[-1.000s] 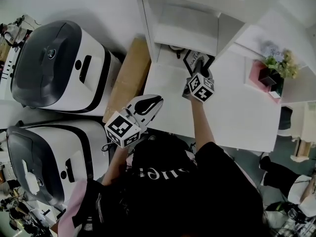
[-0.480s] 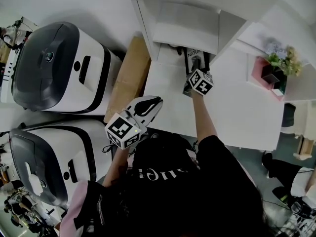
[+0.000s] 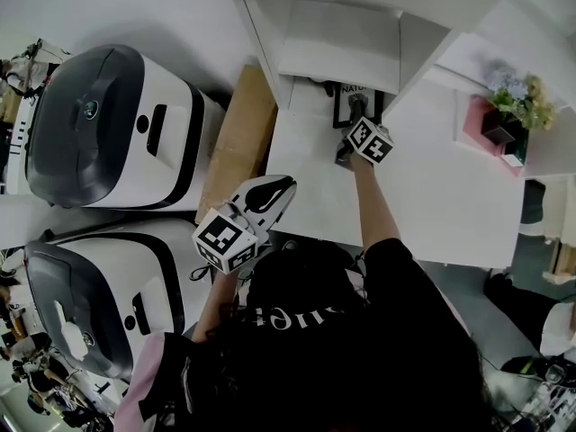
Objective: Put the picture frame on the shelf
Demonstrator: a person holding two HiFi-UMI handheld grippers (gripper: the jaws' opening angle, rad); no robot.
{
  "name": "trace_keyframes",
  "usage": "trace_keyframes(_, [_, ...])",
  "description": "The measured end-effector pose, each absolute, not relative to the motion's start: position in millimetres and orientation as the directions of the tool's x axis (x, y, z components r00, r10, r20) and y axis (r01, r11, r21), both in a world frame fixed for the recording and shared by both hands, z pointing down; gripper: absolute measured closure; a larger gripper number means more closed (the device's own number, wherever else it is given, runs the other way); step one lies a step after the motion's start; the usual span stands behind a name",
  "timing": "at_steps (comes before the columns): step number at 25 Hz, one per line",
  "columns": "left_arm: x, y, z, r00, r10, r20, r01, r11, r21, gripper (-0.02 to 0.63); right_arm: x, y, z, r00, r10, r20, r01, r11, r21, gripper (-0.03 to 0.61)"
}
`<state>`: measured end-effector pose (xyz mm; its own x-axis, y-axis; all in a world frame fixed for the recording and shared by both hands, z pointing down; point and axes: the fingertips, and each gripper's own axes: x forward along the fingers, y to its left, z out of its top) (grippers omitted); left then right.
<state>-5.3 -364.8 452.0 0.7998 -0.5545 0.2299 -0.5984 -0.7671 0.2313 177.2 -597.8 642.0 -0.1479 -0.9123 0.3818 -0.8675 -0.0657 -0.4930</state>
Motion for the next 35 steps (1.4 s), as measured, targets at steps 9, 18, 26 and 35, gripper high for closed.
trace_keyframes(9, [-11.0, -357.3, 452.9, 0.800, -0.554, 0.230, -0.598, -0.764, 0.241, 0.575, 177.7, -573.5, 655.7, -0.164, -0.890, 0.425, -0.839, -0.101, -0.534, 0.373])
trace_keyframes(18, [-13.9, -348.3, 446.2, 0.813, -0.547, 0.200, -0.582, -0.778, 0.238, 0.575, 184.5, -547.7, 641.5, -0.173, -0.893, 0.414, -0.820, -0.102, -0.563, 0.373])
trace_keyframes(26, [-22.1, -333.6, 439.8, 0.826, -0.537, 0.171, -0.564, -0.790, 0.240, 0.575, 179.4, -483.0, 611.3, -0.231, -0.885, 0.404, -0.841, -0.027, -0.540, 0.373])
trace_keyframes(35, [-36.6, -302.8, 432.9, 0.844, -0.520, 0.136, -0.537, -0.808, 0.243, 0.575, 139.1, -408.0, 522.1, -0.384, -0.893, 0.234, -0.793, 0.189, -0.579, 0.385])
